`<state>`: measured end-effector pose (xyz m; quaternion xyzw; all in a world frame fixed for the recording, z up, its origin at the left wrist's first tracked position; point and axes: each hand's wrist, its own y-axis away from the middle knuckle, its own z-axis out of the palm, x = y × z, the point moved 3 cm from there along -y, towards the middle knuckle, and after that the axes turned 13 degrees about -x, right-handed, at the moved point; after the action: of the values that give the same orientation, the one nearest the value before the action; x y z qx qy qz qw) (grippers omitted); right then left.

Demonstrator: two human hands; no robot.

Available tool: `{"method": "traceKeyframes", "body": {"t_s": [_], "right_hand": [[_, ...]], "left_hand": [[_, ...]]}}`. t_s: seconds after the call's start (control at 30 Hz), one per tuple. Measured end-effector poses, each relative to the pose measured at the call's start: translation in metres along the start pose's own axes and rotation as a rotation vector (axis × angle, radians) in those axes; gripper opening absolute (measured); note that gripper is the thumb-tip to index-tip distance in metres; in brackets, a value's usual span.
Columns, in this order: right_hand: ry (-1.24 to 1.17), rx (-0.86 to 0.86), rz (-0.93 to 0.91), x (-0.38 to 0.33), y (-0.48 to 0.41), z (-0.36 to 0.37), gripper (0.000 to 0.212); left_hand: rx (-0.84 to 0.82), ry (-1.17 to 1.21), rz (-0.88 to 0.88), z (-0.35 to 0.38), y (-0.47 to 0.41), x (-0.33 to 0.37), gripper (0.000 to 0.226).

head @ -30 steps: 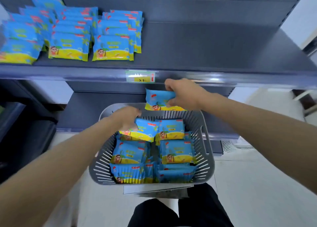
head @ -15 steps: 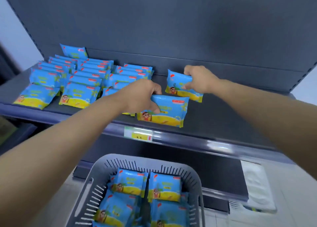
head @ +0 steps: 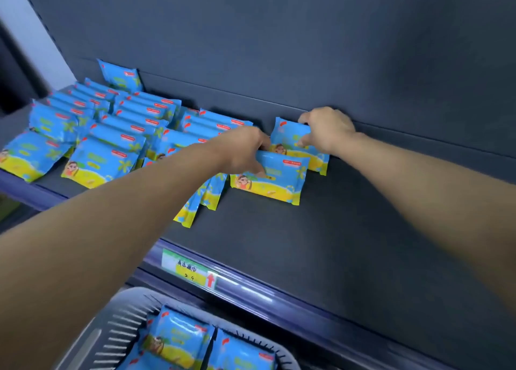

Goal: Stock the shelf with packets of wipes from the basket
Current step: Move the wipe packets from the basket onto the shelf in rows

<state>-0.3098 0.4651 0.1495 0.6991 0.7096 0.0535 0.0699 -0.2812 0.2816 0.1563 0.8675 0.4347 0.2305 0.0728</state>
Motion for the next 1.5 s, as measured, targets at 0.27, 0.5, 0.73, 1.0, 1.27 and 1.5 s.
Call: {"method": "traceKeyframes", "body": {"t_s": [0.27, 0.5, 0.73, 1.0, 1.27, 1.5], "right_hand": [[0.134, 0.131, -0.166, 0.006, 0.002, -0.003, 0.026], [0.013, 0.243, -0.179, 0.006, 0.025, -0.012, 0.027], [-0.009, 0.370, -0.155, -0.023, 0.077, -0.027, 0.034], [0.034, 0.541, -0.118, -0.086, 0.180, -0.066, 0.042], [0.138, 0.698, -0.085, -0.156, 0.296, -0.107, 0.055], [0.116, 0.743, -0.109, -0.202, 0.375, -0.088, 0.057]], "left_hand": [[0.063, -0.001, -0.043, 0.007, -0.047, -0.005, 0.053], [0.184, -0.131, 0.002, 0.005, -0.059, 0.010, 0.055], [0.467, -0.247, 0.082, 0.003, -0.002, 0.018, 0.045], [0.720, -0.440, 0.218, -0.017, 0.140, 0.044, 0.040], [0.931, -0.511, 0.320, -0.045, 0.285, 0.071, 0.050], [1.033, -0.456, 0.434, -0.008, 0.358, 0.075, 0.048]]}}
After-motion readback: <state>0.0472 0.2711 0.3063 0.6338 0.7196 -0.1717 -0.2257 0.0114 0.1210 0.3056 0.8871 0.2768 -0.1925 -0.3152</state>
